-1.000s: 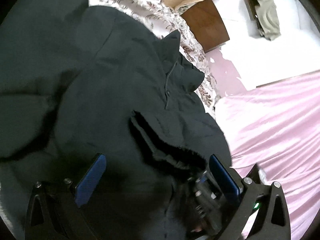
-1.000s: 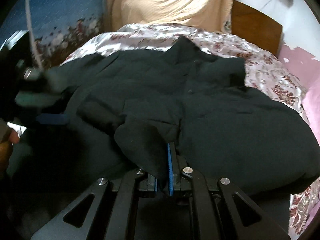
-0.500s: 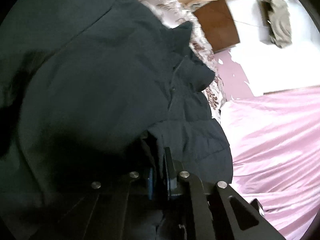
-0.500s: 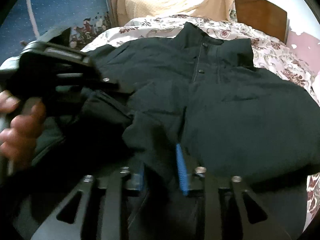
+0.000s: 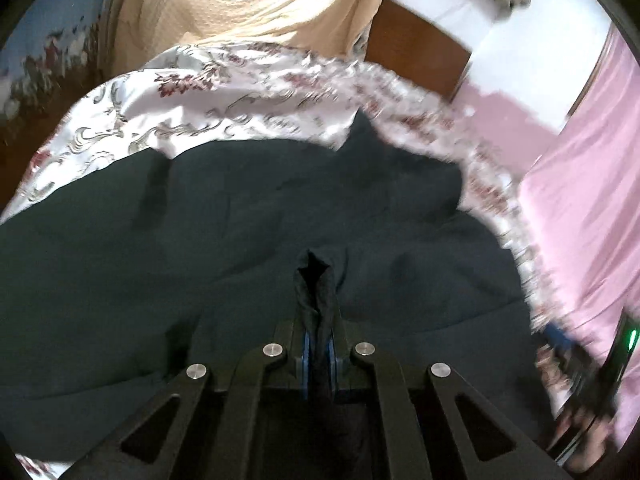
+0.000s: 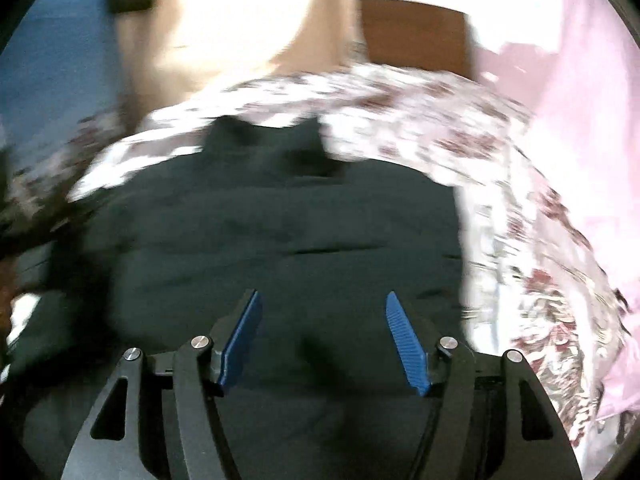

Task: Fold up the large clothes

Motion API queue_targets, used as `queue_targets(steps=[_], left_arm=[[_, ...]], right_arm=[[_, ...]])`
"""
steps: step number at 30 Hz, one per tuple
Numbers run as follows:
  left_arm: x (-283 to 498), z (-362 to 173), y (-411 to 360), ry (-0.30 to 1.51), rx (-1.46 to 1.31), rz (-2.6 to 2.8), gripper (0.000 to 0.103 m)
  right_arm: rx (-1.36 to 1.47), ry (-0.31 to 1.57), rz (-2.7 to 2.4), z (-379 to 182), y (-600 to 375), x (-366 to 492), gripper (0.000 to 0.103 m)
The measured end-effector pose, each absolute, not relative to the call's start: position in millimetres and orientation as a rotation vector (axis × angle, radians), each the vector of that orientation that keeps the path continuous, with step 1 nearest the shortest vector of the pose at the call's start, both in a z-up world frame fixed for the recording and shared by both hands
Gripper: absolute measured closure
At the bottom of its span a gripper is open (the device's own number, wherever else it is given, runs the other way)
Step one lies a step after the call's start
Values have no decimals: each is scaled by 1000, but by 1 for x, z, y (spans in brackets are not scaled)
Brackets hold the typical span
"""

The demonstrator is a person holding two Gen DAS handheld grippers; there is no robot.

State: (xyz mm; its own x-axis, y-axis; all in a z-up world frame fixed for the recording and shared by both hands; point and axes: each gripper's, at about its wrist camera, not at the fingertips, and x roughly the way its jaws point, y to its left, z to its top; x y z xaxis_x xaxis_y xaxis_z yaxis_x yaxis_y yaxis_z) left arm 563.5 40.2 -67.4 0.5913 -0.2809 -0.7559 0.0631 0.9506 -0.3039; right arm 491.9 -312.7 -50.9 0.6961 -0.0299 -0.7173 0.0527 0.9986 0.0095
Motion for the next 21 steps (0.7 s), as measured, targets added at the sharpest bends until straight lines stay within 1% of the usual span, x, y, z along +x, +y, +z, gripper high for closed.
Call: queue_targets(steps=[1, 3, 4, 9, 16, 19, 21], left_arm=[[566, -75, 37, 935, -219, -188, 96], [567, -90, 41, 962, -172, -168, 96], [569, -96, 40, 969, -162, -162, 96], [565, -116, 40, 972, -146, -148, 94], [562, -131, 41, 948, -164, -150, 92], [560, -128, 47, 927, -202, -168, 88], [557, -121, 55, 922, -251, -175, 81]], right_arm=[[52, 818, -79, -58, -324, 501, 54], [80, 869, -124, -78, -342, 519, 64], [71, 881, -134, -86, -345, 524, 66], [33, 937, -110, -122, -336, 540, 66], [48, 894, -106, -134, -337, 539, 66], [54, 893, -105, -133, -338, 536, 65], [60, 885, -102, -132, -341, 534, 65]])
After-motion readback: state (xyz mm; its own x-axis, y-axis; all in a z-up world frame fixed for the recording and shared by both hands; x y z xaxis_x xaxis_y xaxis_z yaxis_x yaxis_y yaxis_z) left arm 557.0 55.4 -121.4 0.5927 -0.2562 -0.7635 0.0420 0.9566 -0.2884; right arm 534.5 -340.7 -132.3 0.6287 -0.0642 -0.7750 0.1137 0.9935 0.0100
